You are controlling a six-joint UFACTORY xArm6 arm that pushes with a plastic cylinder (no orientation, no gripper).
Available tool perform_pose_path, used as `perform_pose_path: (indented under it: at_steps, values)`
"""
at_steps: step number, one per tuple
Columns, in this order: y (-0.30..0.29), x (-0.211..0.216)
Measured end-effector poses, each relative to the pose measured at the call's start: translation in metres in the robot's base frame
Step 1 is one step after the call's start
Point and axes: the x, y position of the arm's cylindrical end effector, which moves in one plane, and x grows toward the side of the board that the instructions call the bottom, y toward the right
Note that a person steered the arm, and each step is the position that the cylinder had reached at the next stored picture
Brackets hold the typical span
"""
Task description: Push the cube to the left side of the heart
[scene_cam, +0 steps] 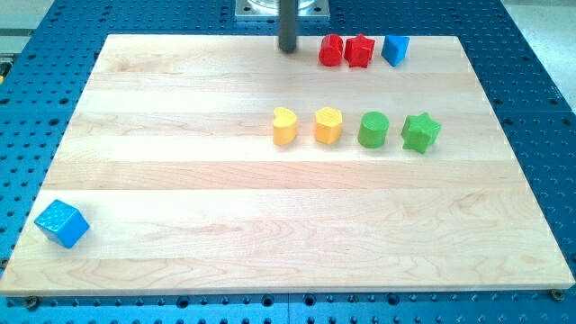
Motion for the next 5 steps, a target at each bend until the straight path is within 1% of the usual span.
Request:
perform_pose_path:
  at_steps: [1, 3, 4, 5]
  values:
    - [-0.036, 0.033]
    - [-0.115, 0.132]
    - [-0.160, 0.169]
    - [-0.174, 0.129]
